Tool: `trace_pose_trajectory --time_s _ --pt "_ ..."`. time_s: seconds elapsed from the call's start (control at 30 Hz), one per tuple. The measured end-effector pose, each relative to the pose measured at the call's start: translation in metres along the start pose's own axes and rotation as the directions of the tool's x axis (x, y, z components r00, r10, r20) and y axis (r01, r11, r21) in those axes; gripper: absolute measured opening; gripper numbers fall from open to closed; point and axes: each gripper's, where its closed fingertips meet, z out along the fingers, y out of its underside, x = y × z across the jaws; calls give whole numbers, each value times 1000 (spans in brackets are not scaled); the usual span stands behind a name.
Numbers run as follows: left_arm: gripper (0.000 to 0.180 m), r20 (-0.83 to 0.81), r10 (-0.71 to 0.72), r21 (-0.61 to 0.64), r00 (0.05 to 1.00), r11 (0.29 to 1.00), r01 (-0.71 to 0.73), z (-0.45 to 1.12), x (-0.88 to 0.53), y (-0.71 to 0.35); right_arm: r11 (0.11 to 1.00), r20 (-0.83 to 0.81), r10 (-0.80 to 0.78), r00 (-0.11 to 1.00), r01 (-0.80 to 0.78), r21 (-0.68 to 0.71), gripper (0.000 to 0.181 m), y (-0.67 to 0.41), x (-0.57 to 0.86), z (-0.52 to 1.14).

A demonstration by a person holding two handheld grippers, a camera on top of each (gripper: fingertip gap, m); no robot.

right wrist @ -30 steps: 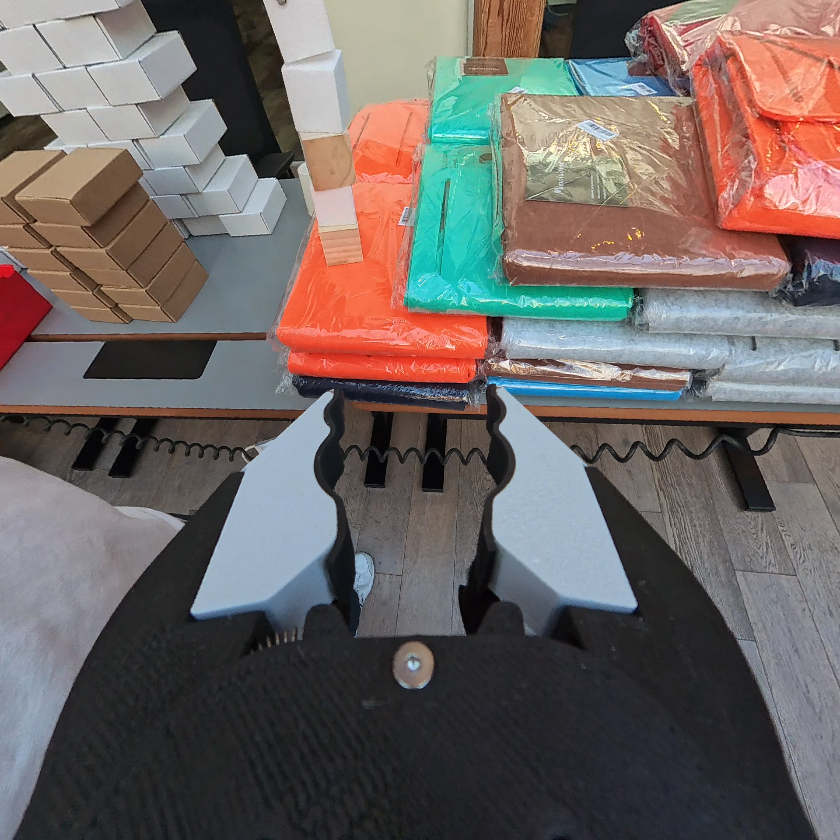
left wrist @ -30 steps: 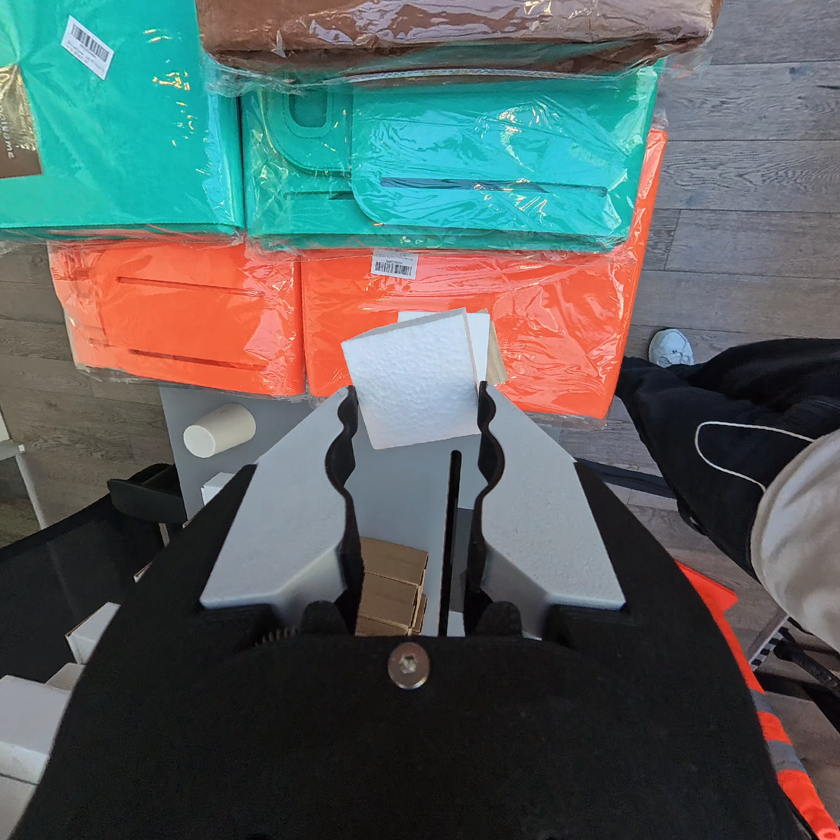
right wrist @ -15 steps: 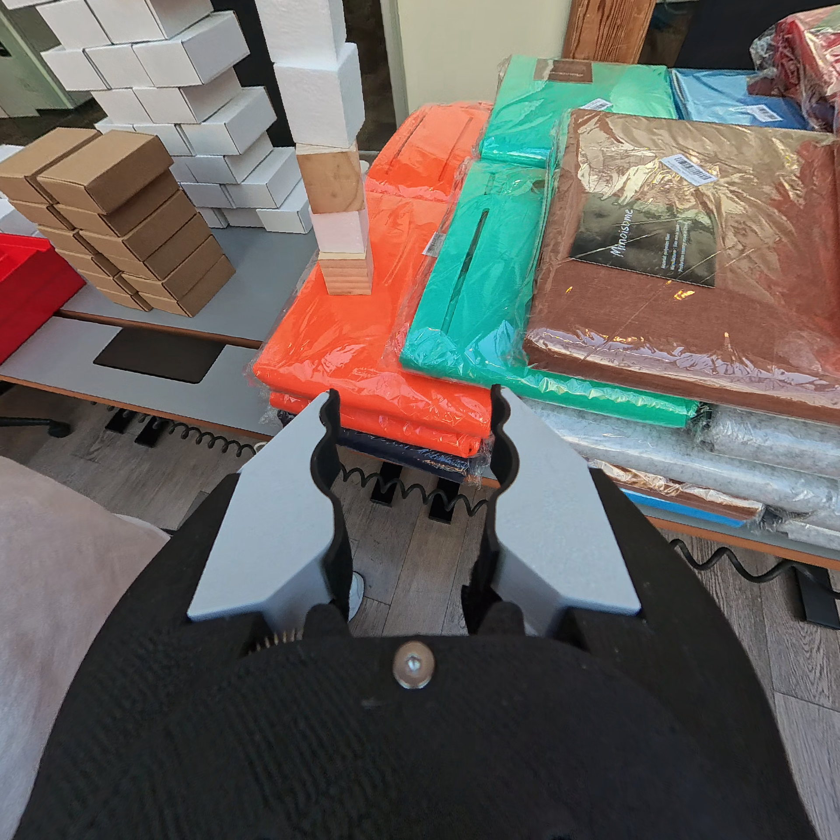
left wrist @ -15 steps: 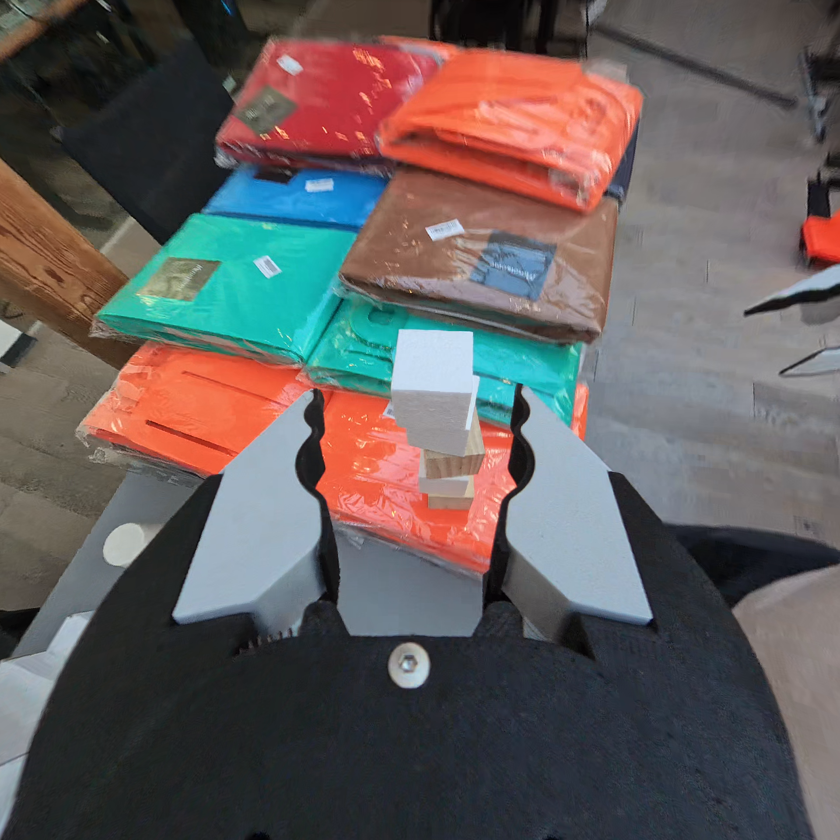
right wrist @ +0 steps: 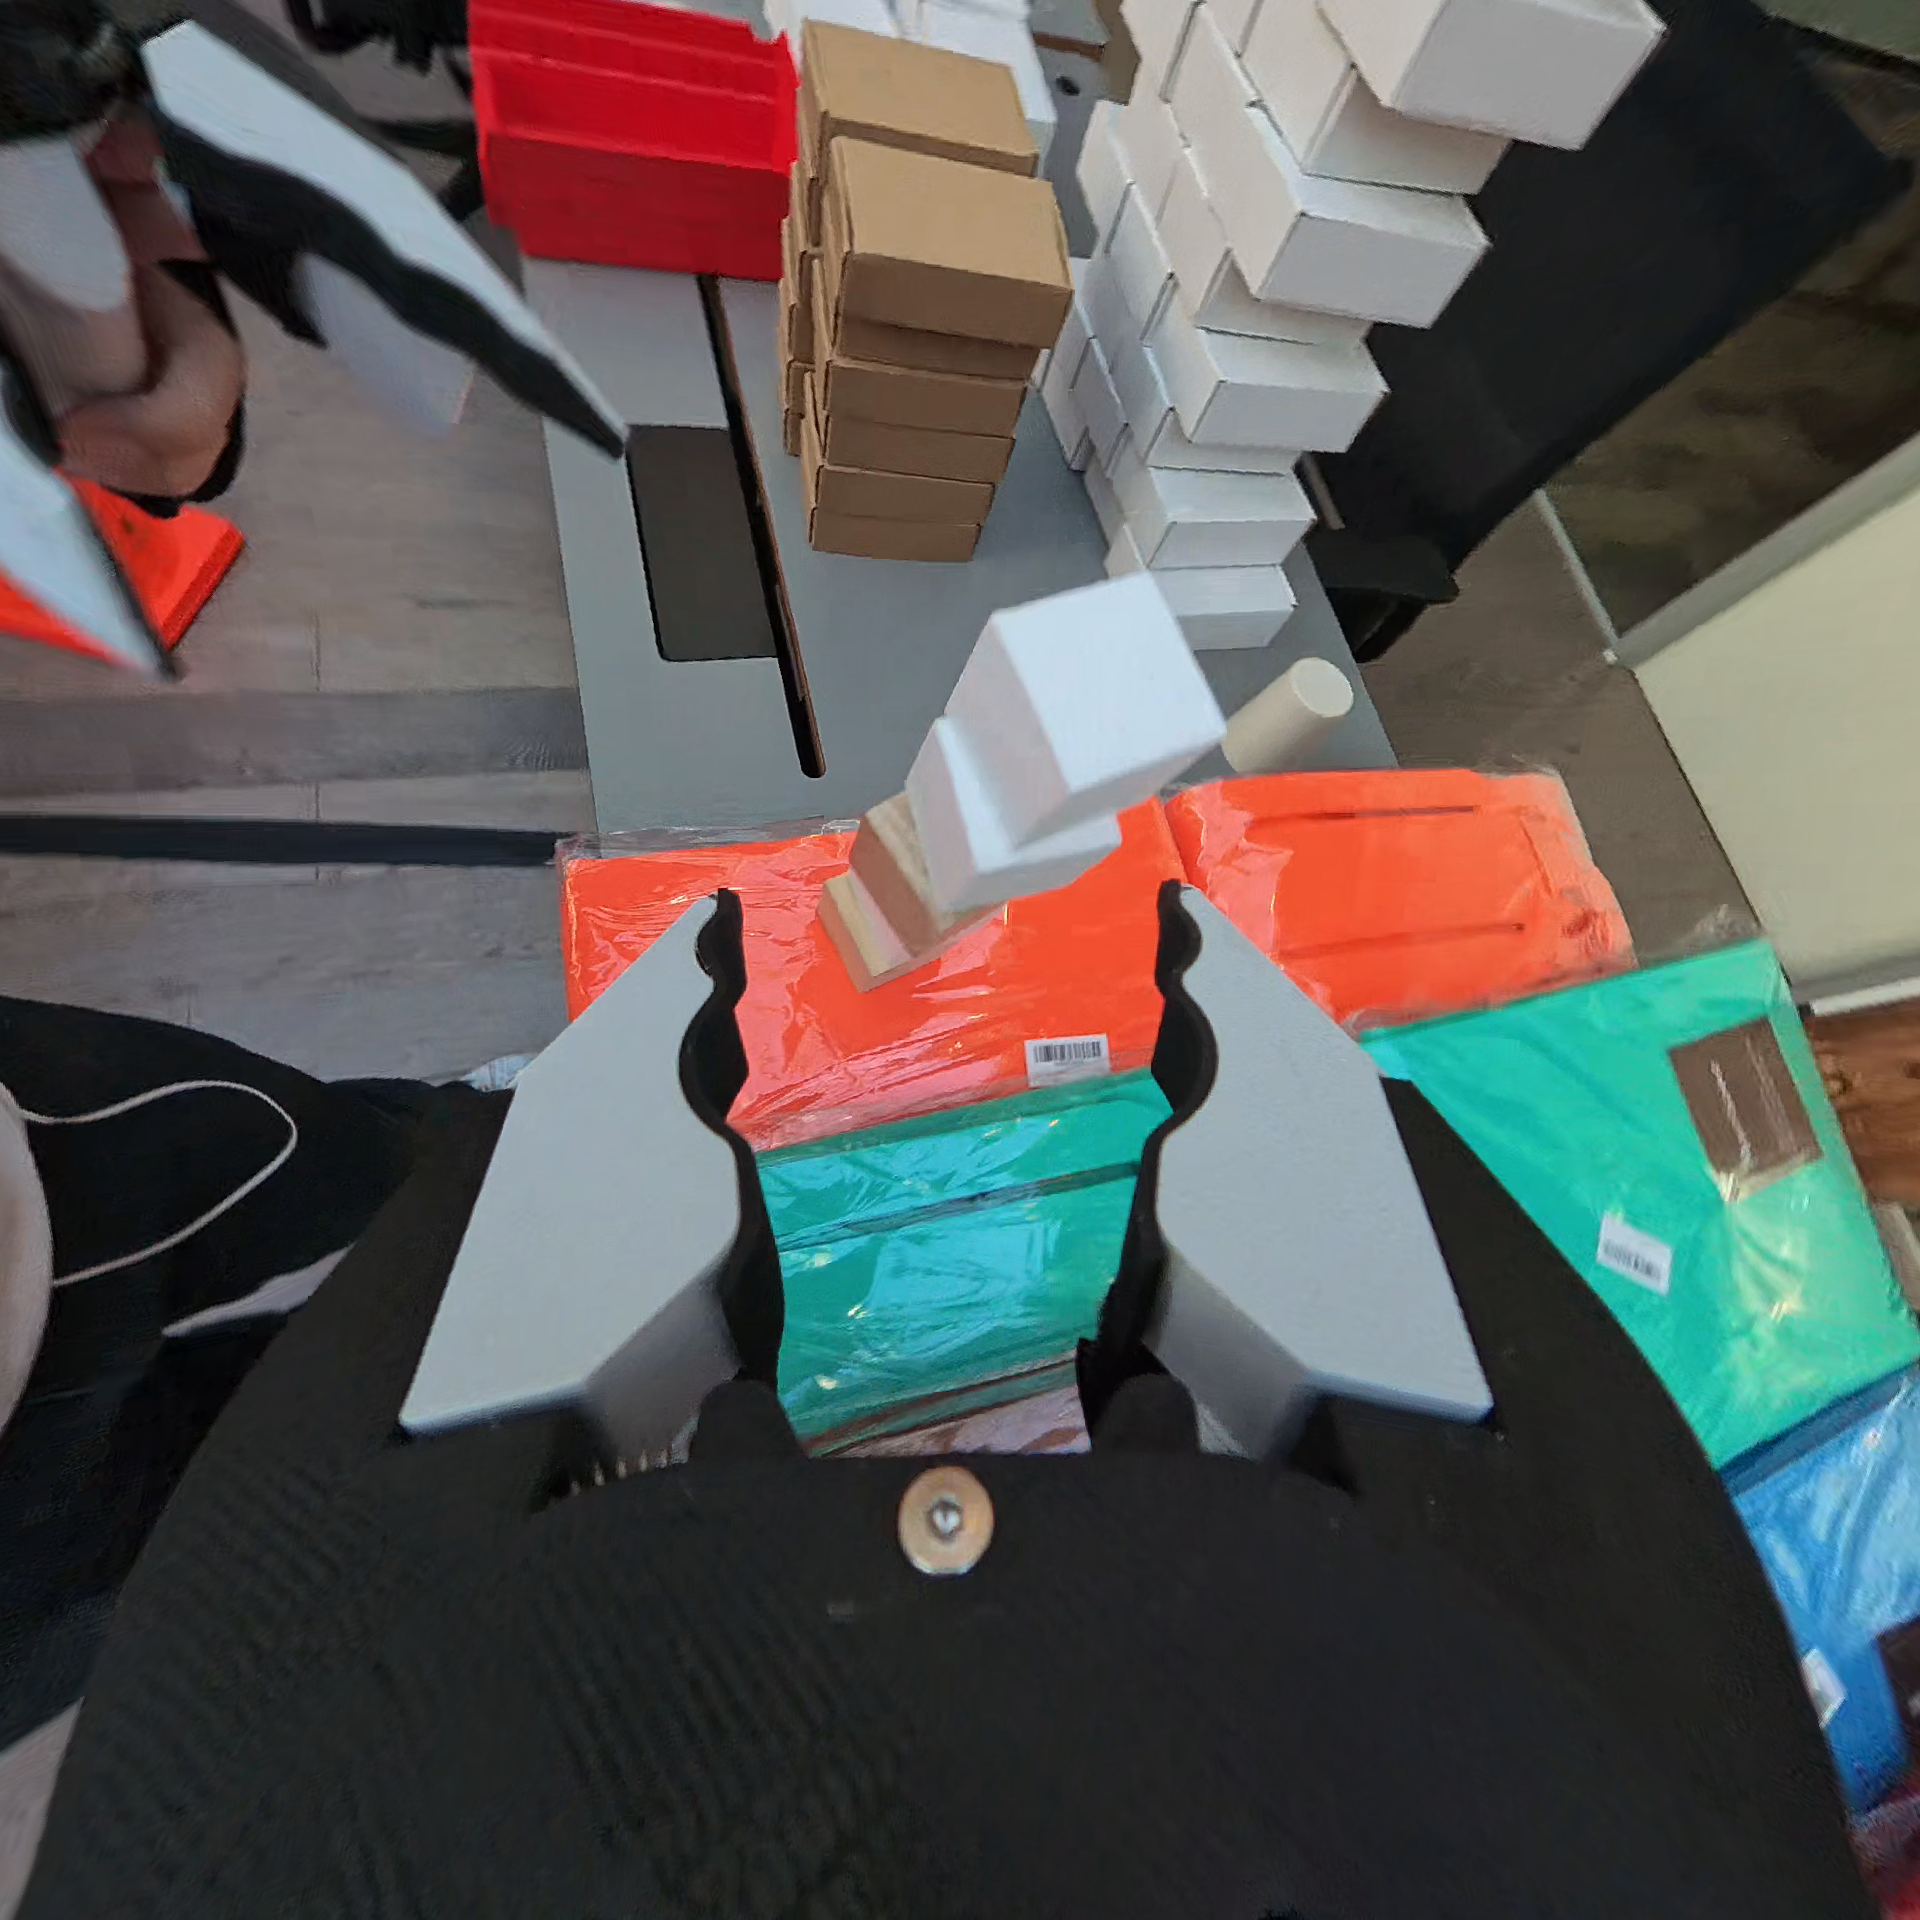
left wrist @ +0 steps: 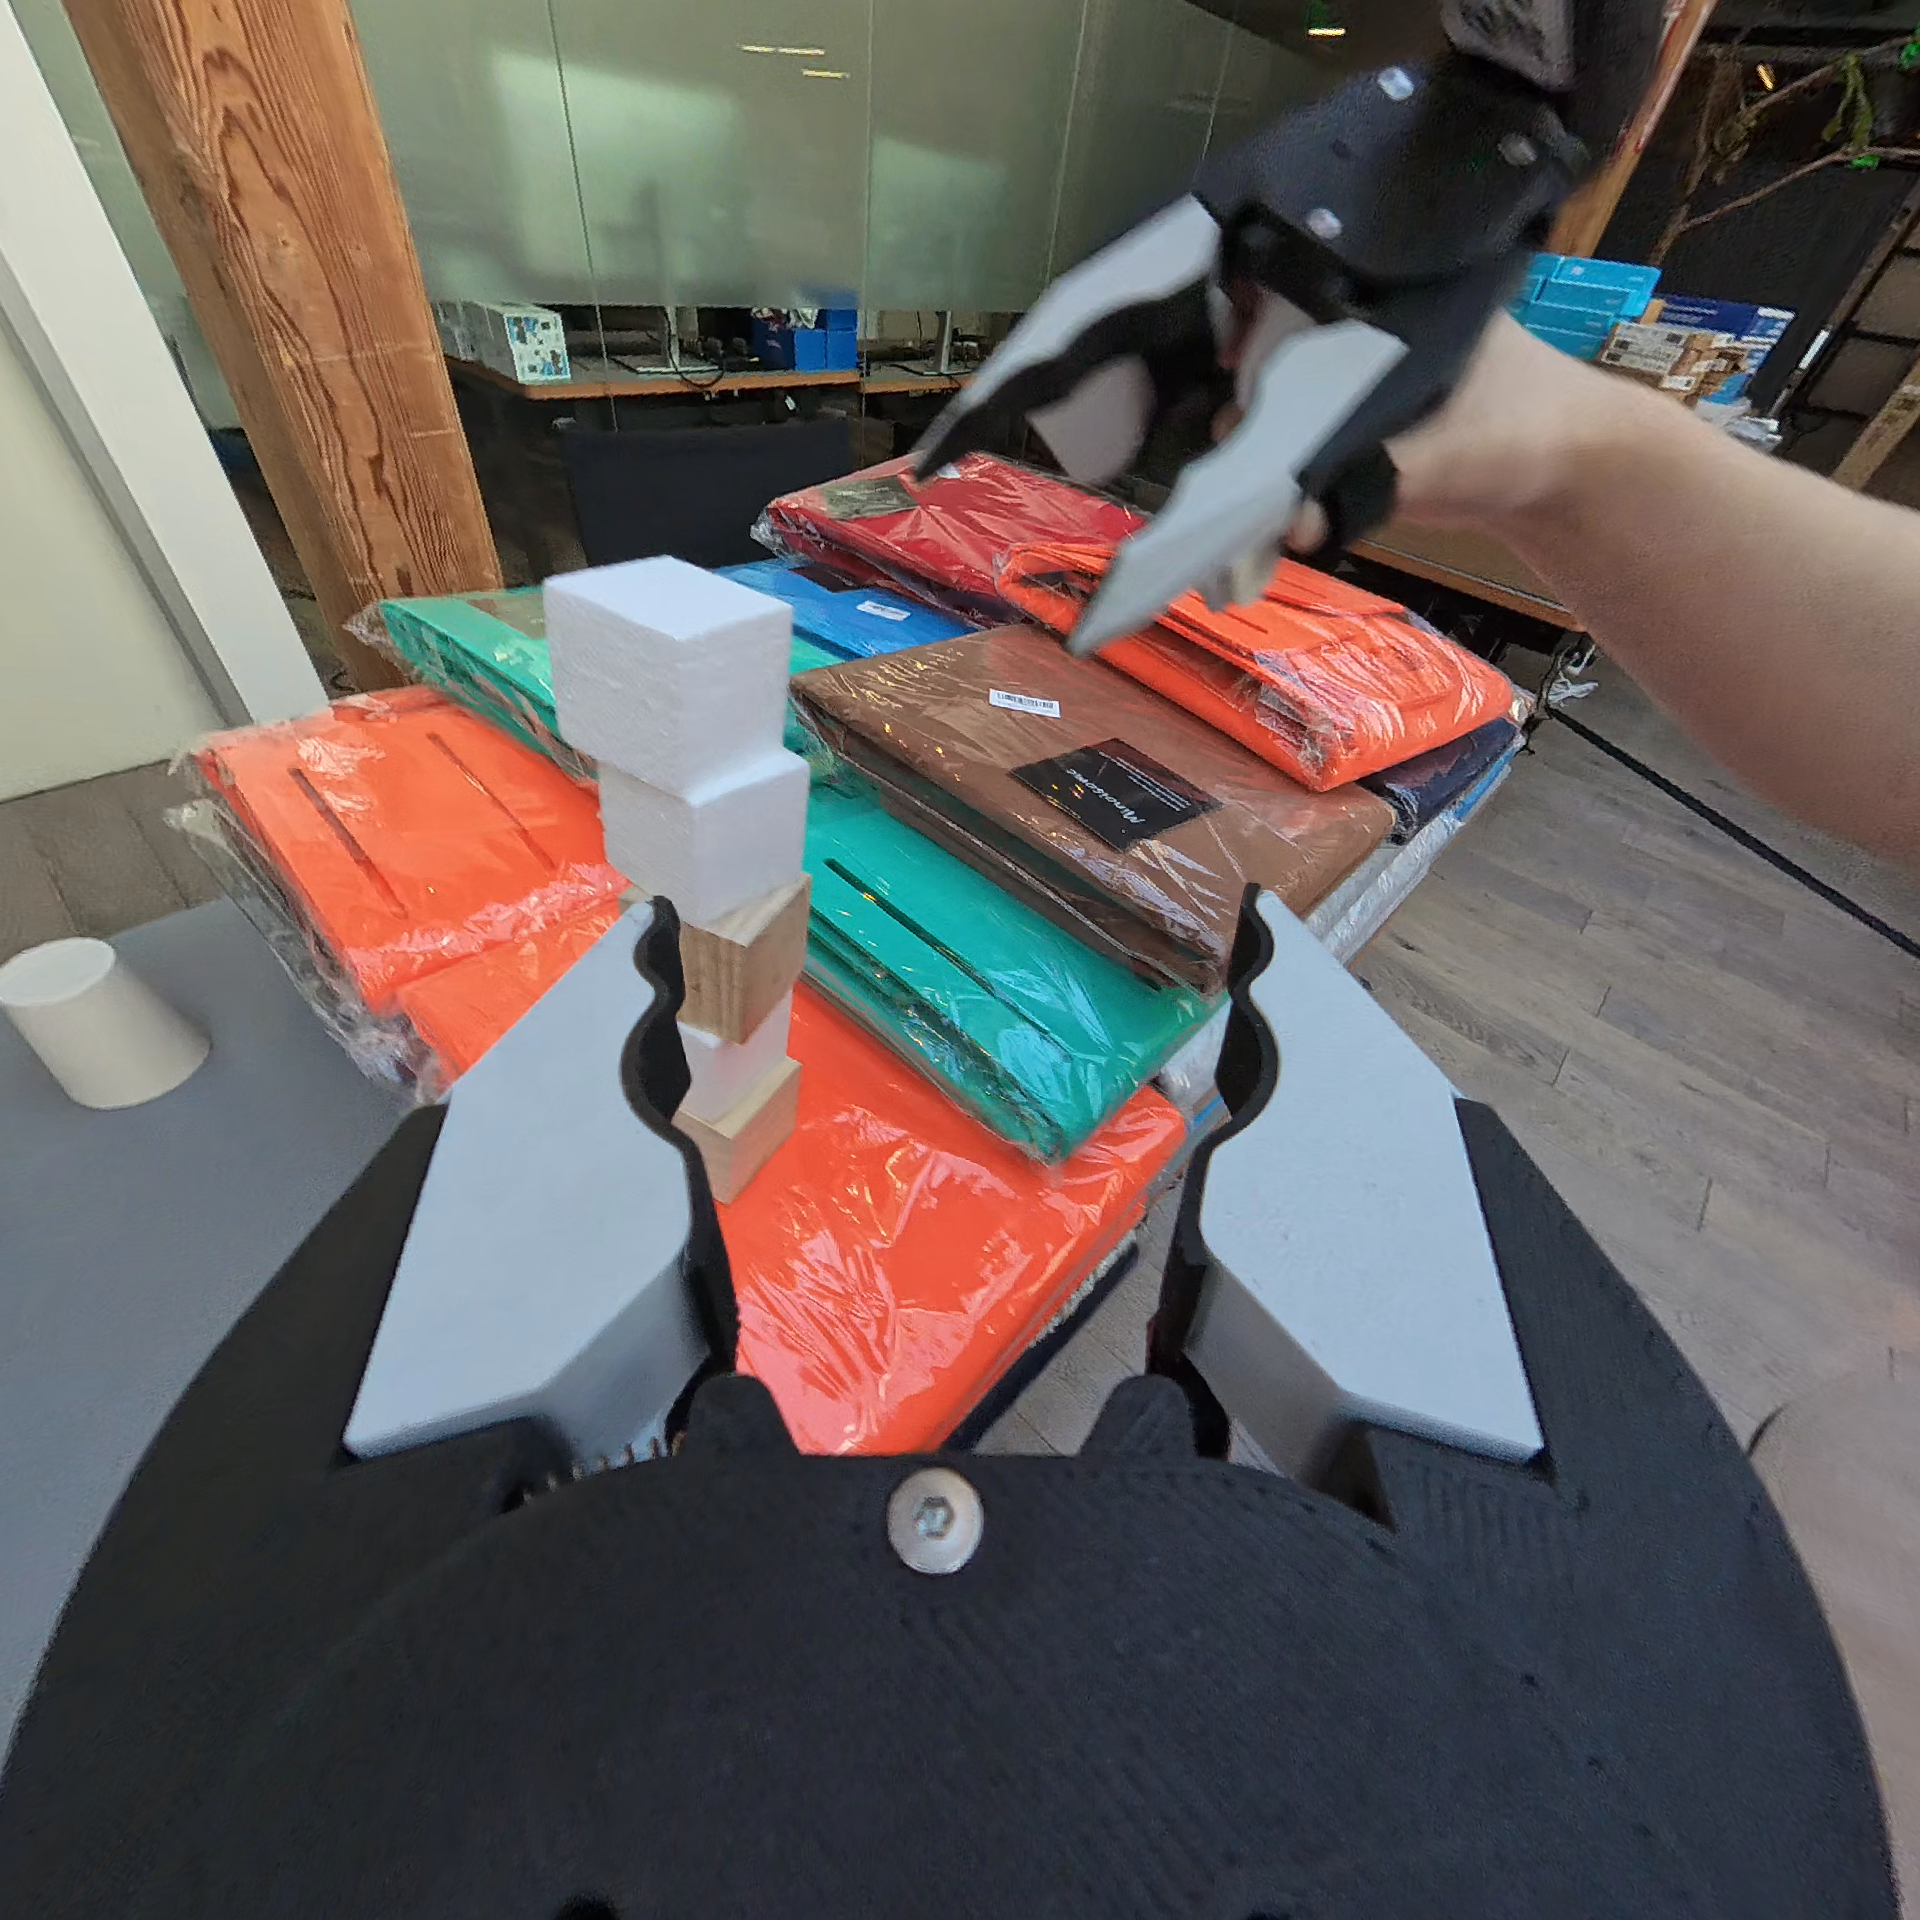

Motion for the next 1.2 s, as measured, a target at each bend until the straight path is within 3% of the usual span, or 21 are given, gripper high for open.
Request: trace_pose_trajectory --time_s 0.13,0.3,0.37,0.57,0.67,0.77,0.93,1.03,1.13,1.2 --pt "104 33 -51 -65 998 996 53 -12 27 25 943 151 -193 970 225 -245 88 -13 33 55" --pt "99 75 -30 -186 997 982 44 -29 15 55 886 252 -224 941 304 -350 83 0 39 92" --pt "100 59 -40 -211 997 976 52 -25 4 62 865 263 -239 935 328 -379 59 9 40 91" --pt "93 -38 82 -219 996 972 -89 30 -41 36 956 52 -170 984 178 -232 59 13 50 33" --pt "91 -111 195 -261 975 940 -218 74 -68 16 945 57 -48 997 64 -320 58 83 43 23" --pt "89 -239 213 -316 947 906 -283 110 -78 9 883 89 15 996 28 -469 59 152 31 42" --pt "87 -334 351 -468 875 744 -477 129 -82 30 833 106 44 993 22 -553 66 201 16 72" --pt "83 -345 360 -505 867 707 -495 134 -83 37 856 89 43 995 9 -518 82 203 17 71" --pt "76 -354 329 -543 875 690 -479 138 -85 44 918 61 49 997 -21 -397 84 177 22 47" --pt "60 -363 329 -573 871 658 -488 138 -88 51 940 29 54 998 -41 -340 84 162 28 19"
